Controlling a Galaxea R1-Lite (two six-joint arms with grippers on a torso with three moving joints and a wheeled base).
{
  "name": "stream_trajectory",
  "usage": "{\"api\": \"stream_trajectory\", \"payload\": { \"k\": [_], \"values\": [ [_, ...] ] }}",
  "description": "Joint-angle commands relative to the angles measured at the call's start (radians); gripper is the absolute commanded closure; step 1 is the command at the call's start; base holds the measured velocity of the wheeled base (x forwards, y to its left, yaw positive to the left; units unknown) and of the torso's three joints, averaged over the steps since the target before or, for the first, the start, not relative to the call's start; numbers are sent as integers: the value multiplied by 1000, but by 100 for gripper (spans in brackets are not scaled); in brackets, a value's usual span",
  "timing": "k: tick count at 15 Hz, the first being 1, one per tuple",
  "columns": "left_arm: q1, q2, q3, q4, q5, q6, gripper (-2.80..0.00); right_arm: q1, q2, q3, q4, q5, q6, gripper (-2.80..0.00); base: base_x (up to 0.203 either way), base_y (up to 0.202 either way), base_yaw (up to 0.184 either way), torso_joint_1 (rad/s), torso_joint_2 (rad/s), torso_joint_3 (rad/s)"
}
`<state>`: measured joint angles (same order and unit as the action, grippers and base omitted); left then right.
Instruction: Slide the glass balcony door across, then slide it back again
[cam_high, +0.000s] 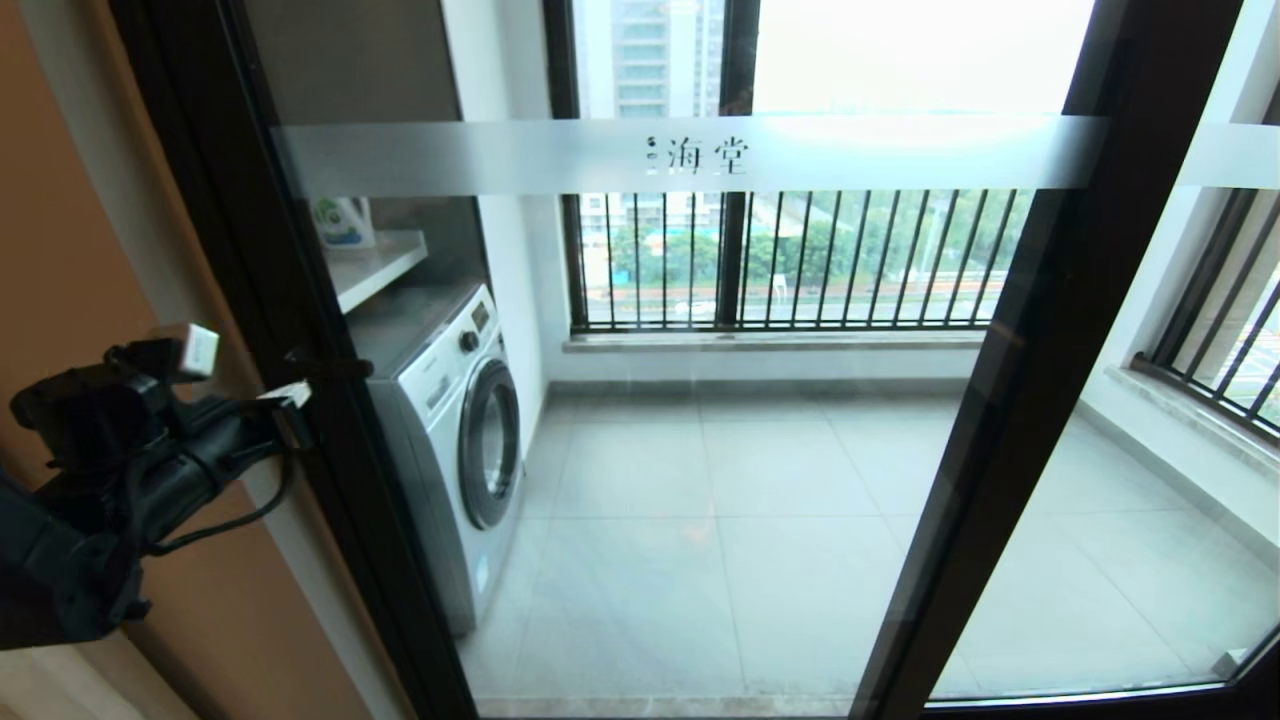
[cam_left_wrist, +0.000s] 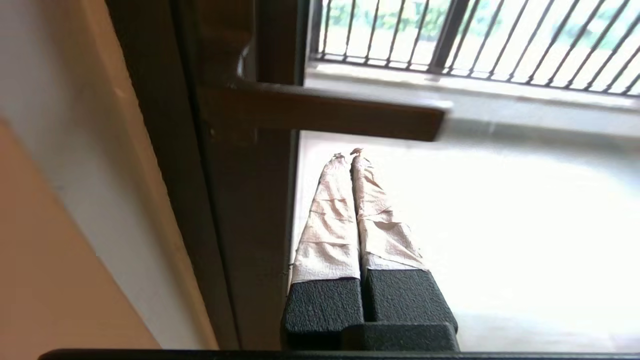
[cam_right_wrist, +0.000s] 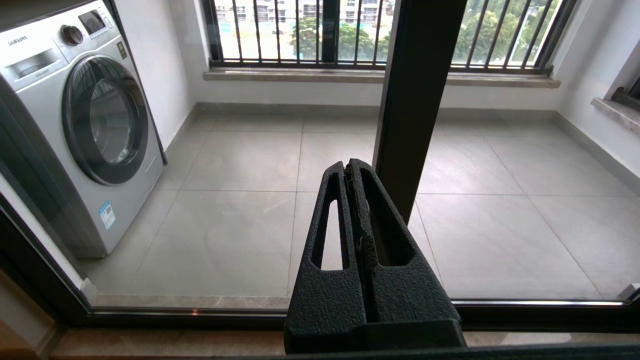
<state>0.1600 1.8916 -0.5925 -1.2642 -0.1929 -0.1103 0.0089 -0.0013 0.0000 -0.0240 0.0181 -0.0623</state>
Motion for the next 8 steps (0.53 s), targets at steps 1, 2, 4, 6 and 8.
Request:
{"api": "stream_trajectory", "payload": {
  "k": [1,2,4,6,8],
  "values": [
    [0,-254,156,-41,-39,-47,0,0,1,12,-1,0,-1,0,0,0,0,0,0,0],
    [1,-353,214,-49,-65,-70,0,0,1,12,-1,0,-1,0,0,0,0,0,0,0],
    [1,-561,304,-14,-103,-111,0,0,1,12,-1,0,-1,0,0,0,0,0,0,0],
    [0,-781,346,112,-144,-133,0,0,1,12,-1,0,-1,0,0,0,0,0,0,0],
    [0,-1033,336,338,-222,-158,0,0,1,12,-1,0,-1,0,0,0,0,0,0,0]
  ]
}}
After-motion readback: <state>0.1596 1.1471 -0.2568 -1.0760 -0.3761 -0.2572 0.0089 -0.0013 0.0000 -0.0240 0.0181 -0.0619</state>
